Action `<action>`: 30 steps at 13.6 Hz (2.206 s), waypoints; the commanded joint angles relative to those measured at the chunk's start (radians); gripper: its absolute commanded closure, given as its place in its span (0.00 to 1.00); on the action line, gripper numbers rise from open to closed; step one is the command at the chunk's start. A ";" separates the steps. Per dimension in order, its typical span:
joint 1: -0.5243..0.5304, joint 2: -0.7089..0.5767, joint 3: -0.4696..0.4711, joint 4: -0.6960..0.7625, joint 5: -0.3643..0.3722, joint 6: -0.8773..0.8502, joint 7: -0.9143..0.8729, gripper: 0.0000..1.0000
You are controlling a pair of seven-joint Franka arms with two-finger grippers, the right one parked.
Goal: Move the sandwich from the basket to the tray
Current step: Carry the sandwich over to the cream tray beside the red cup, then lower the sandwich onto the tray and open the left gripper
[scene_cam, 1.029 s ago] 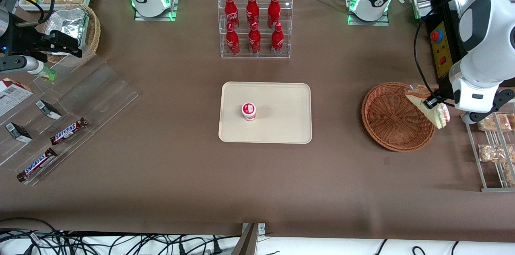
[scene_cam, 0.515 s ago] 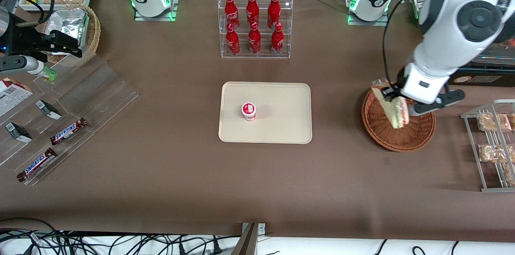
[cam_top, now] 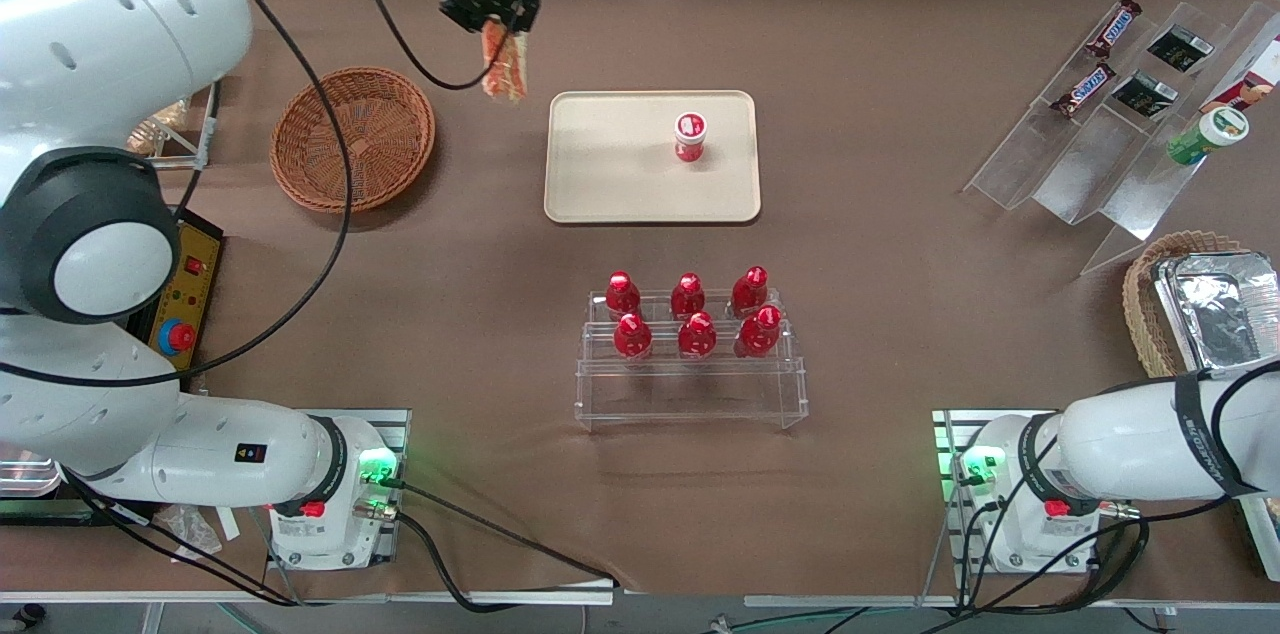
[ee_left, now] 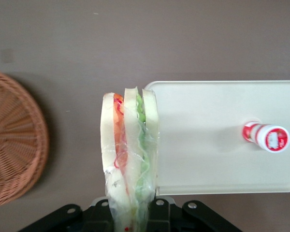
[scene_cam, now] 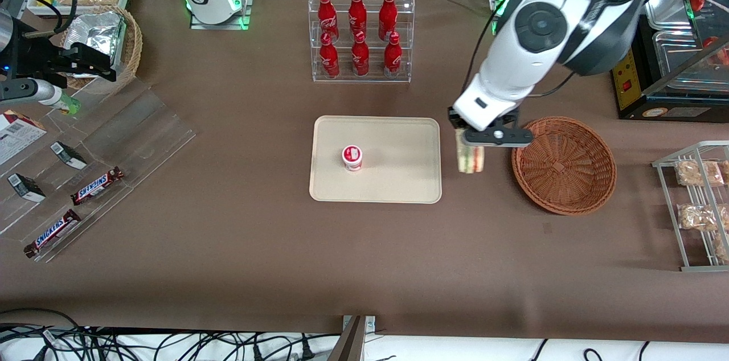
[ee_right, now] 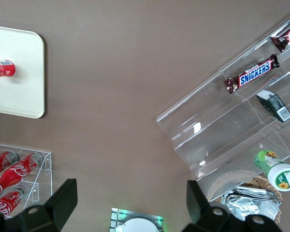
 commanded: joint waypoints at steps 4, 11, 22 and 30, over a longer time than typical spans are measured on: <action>-0.093 0.162 -0.002 0.022 0.047 0.138 -0.013 1.00; -0.153 0.332 -0.002 0.025 0.214 0.233 -0.216 1.00; -0.208 0.397 0.005 0.033 0.340 0.249 -0.450 0.00; -0.104 0.170 0.002 0.088 0.322 0.123 -0.500 0.00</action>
